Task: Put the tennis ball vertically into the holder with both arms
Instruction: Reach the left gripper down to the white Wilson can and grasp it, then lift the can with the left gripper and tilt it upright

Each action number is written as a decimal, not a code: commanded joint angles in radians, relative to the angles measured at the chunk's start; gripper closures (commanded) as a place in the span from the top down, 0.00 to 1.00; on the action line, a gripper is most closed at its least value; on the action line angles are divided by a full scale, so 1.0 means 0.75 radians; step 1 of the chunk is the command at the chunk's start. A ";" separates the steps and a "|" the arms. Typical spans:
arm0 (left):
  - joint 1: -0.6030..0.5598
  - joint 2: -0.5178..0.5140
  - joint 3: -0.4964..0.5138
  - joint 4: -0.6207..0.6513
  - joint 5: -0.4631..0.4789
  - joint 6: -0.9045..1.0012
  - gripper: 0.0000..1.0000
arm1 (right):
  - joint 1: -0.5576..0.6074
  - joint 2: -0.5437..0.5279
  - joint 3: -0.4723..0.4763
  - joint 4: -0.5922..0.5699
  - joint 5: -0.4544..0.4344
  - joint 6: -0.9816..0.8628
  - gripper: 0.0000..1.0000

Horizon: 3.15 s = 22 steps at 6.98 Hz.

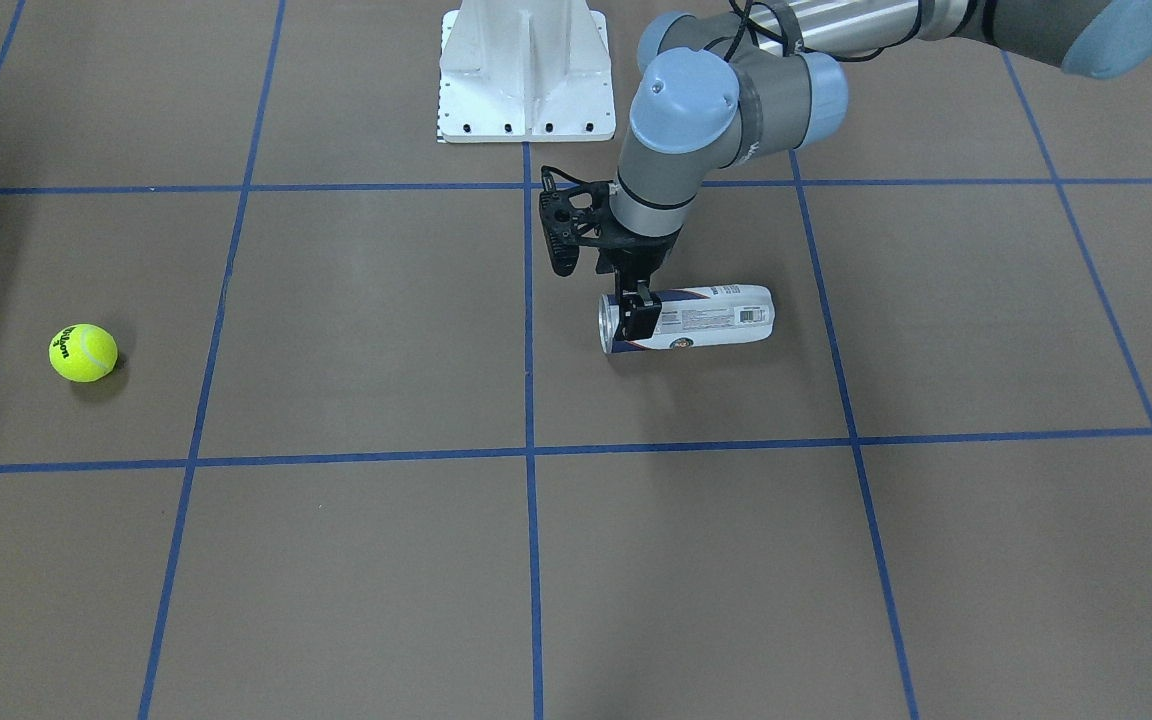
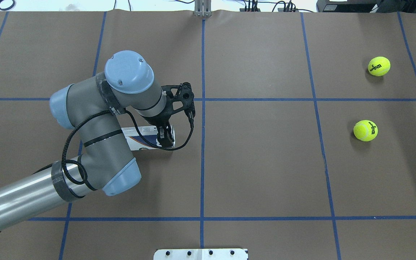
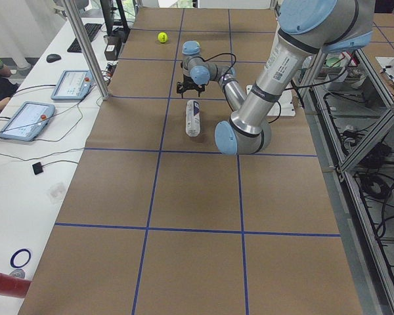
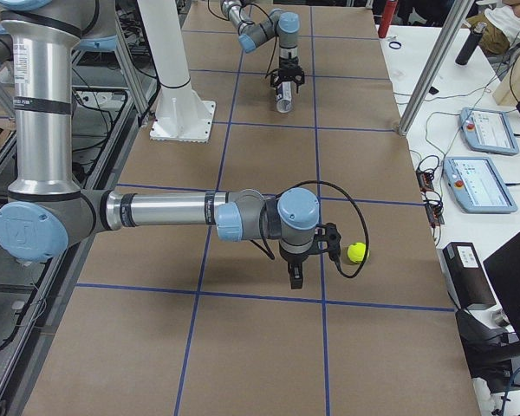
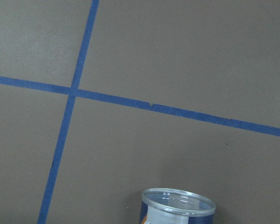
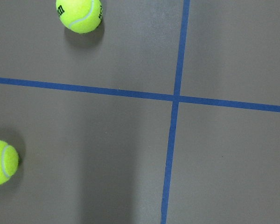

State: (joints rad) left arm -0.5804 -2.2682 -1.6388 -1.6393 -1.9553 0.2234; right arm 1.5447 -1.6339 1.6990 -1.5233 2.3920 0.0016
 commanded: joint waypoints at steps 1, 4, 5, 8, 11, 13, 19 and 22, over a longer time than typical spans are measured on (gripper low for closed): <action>0.044 -0.001 0.021 -0.003 0.061 0.001 0.99 | 0.000 0.000 0.001 0.000 -0.001 0.000 1.00; 0.046 -0.017 0.056 -0.005 0.063 0.003 0.99 | 0.000 0.000 -0.003 0.000 -0.001 -0.002 1.00; 0.050 -0.017 0.094 -0.037 0.079 0.003 0.99 | 0.000 0.000 -0.005 0.000 -0.001 -0.002 1.00; 0.070 -0.017 0.144 -0.097 0.081 -0.005 0.99 | 0.000 -0.002 -0.007 0.000 -0.001 0.000 1.00; 0.082 -0.017 0.158 -0.097 0.081 -0.009 0.98 | 0.000 -0.004 -0.005 0.000 0.001 0.000 1.00; 0.082 -0.027 0.154 -0.097 0.081 -0.030 0.60 | 0.000 -0.004 -0.003 0.000 0.001 0.000 1.00; -0.019 -0.124 -0.079 -0.359 0.130 -0.456 0.16 | 0.000 -0.004 0.003 0.000 0.001 0.000 1.00; -0.016 -0.115 -0.063 -0.909 0.426 -0.863 0.16 | 0.000 0.002 0.009 0.000 0.001 0.000 1.00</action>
State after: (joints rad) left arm -0.5944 -2.3569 -1.6909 -2.1683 -1.7275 -0.3053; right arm 1.5447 -1.6349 1.7048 -1.5233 2.3930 0.0011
